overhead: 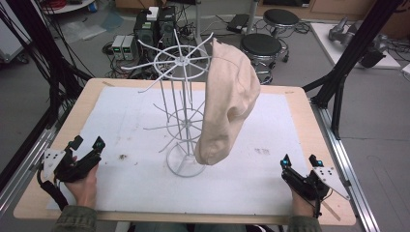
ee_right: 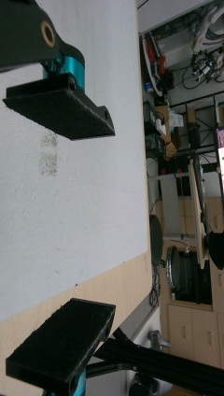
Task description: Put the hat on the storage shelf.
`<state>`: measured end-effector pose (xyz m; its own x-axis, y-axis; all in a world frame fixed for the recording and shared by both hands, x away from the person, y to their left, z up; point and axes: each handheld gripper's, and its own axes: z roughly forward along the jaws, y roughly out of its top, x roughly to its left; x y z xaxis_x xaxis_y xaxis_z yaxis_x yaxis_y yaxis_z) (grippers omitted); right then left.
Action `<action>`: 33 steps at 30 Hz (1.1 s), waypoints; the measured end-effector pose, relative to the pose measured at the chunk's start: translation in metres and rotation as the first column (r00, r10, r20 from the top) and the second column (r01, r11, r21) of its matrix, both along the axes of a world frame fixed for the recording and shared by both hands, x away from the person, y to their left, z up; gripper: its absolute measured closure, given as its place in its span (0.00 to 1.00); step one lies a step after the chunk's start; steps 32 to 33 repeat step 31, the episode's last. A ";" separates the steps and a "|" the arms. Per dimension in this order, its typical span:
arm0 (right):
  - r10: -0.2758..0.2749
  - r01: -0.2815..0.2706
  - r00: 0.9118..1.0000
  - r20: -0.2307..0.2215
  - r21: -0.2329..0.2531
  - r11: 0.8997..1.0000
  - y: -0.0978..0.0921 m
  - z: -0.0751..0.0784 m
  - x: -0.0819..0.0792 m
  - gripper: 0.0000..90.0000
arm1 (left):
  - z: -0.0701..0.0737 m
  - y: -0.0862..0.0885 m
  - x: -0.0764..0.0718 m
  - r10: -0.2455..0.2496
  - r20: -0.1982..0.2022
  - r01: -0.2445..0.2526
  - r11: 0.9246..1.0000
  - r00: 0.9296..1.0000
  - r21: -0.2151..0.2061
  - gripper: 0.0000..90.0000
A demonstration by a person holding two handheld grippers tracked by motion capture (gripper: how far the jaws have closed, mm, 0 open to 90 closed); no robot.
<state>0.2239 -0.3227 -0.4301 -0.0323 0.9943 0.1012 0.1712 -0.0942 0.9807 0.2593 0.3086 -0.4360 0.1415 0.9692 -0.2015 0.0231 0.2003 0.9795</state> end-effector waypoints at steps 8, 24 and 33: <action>0.012 -0.012 1.000 0.007 -0.011 1.000 0.001 0.001 -0.001 0.13 | 0.000 -0.001 0.001 -0.006 -0.004 0.006 1.000 1.000 -0.001 0.26; 0.027 -0.027 1.000 -0.008 0.011 1.000 0.000 -0.001 0.000 0.13 | -0.002 0.001 0.003 -0.001 -0.009 0.001 1.000 1.000 -0.010 0.26; 0.028 -0.028 1.000 -0.005 0.015 0.999 0.000 -0.001 0.000 0.13 | -0.002 0.001 0.003 -0.002 -0.010 0.002 1.000 1.000 -0.009 0.26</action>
